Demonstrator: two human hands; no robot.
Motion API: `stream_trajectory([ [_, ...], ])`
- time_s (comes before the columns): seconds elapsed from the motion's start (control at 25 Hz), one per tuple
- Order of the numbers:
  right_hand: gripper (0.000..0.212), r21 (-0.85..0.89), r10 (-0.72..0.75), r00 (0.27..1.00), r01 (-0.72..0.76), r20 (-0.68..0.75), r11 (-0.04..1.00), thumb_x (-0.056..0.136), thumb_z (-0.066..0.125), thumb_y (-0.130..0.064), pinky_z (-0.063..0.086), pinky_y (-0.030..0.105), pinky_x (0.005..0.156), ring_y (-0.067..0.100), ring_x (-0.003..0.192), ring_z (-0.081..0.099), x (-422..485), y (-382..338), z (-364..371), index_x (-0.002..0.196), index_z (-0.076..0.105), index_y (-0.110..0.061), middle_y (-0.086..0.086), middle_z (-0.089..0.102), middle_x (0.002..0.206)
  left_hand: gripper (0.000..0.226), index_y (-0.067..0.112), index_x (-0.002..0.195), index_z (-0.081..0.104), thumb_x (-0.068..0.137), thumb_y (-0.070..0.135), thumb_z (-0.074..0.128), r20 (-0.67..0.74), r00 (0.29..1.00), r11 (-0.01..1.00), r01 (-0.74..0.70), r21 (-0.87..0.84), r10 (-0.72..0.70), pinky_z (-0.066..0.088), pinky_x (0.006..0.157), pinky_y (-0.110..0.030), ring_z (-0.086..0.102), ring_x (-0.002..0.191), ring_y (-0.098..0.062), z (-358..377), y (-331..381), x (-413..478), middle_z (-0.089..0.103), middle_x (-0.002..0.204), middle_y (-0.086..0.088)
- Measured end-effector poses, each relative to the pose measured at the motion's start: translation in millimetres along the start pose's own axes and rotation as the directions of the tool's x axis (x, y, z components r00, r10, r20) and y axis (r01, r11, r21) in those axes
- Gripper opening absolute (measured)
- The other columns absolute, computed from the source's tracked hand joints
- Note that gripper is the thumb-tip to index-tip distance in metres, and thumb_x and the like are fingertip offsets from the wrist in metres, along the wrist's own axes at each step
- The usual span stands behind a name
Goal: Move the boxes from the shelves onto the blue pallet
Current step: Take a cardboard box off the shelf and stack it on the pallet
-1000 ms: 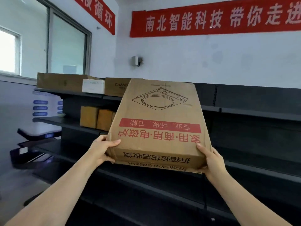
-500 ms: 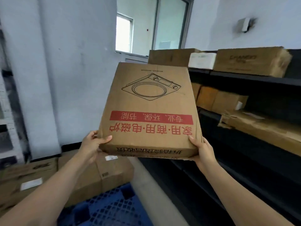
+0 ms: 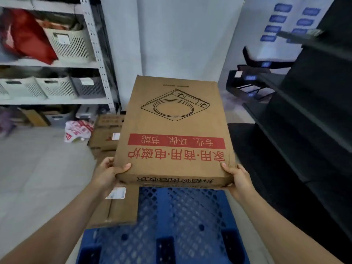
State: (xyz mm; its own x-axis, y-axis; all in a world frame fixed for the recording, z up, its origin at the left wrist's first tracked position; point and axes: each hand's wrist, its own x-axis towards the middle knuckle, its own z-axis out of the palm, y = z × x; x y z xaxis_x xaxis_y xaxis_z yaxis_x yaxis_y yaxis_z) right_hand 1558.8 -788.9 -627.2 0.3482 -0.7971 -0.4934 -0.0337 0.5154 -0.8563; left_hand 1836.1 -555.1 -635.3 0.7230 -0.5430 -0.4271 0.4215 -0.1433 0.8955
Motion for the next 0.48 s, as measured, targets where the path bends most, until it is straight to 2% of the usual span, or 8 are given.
stream_trajectory([
  [0.08, 0.04, -0.049, 0.089, 0.995, -0.09, -0.034, 0.995, 0.085, 0.065, -0.01, 0.05, 0.069, 0.077, 0.036, 0.107, 0.059, 31.4, 46.8, -12.9, 0.123, 0.053, -0.013, 0.012, 0.064, 0.118, 0.036, 0.007, 0.104, 0.051, 0.076, 0.001, 0.072, -0.04, 0.995, 0.995, 0.095, 0.01, -0.095, 0.056, 0.064, -0.049, 0.063, 0.097, -0.034, -7.8, -55.9, 17.4, 0.062, 0.113, -0.012],
  [0.2, 0.042, -0.117, 0.203, 0.975, -0.212, -0.088, 0.97, 0.083, 0.067, -0.01, 0.051, 0.066, 0.08, 0.035, 0.107, 0.06, 83.2, 126.2, -35.9, 0.123, 0.054, -0.014, 0.01, 0.065, 0.119, 0.028, 0.012, 0.091, 0.05, 0.077, -0.001, 0.071, -0.103, 0.966, 0.971, 0.239, 0.0, -0.238, 0.054, 0.061, -0.044, 0.063, 0.086, -0.031, -14.3, -153.7, 47.1, 0.064, 0.106, -0.011],
  [0.32, 0.043, -0.148, 0.294, 0.948, -0.311, -0.125, 0.939, 0.083, 0.067, -0.009, 0.05, 0.065, 0.083, 0.033, 0.106, 0.061, 128.0, 206.2, -58.5, 0.123, 0.054, -0.016, 0.009, 0.065, 0.117, 0.03, 0.008, 0.096, 0.054, 0.075, 0.002, 0.074, -0.173, 0.937, 0.949, 0.314, 0.031, -0.304, 0.047, 0.06, -0.034, 0.063, 0.083, -0.029, -18.5, -247.8, 76.3, 0.067, 0.102, -0.01],
  [0.44, 0.043, -0.14, 0.38, 0.912, -0.401, -0.154, 0.905, 0.084, 0.065, -0.006, 0.047, 0.067, 0.087, 0.035, 0.106, 0.06, 168.6, 273.9, -81.9, 0.124, 0.052, -0.014, 0.01, 0.064, 0.117, 0.032, 0.002, 0.1, 0.057, 0.073, -0.005, 0.073, -0.23, 0.921, 0.943, 0.331, 0.036, -0.315, 0.052, 0.077, -0.037, 0.065, 0.09, -0.028, -19.9, -321.6, 103.4, 0.068, 0.101, -0.013],
  [0.48, 0.042, -0.142, 0.399, 0.903, -0.42, -0.157, 0.896, 0.084, 0.065, -0.006, 0.046, 0.067, 0.088, 0.035, 0.106, 0.06, 182.5, 294.7, -88.4, 0.124, 0.052, -0.014, 0.011, 0.063, 0.117, 0.032, 0.0, 0.1, 0.057, 0.073, -0.006, 0.073, -0.24, 0.92, 0.941, 0.334, 0.062, -0.311, 0.051, 0.078, -0.036, 0.065, 0.089, -0.026, -19.0, -343.8, 112.7, 0.068, 0.1, -0.013],
])
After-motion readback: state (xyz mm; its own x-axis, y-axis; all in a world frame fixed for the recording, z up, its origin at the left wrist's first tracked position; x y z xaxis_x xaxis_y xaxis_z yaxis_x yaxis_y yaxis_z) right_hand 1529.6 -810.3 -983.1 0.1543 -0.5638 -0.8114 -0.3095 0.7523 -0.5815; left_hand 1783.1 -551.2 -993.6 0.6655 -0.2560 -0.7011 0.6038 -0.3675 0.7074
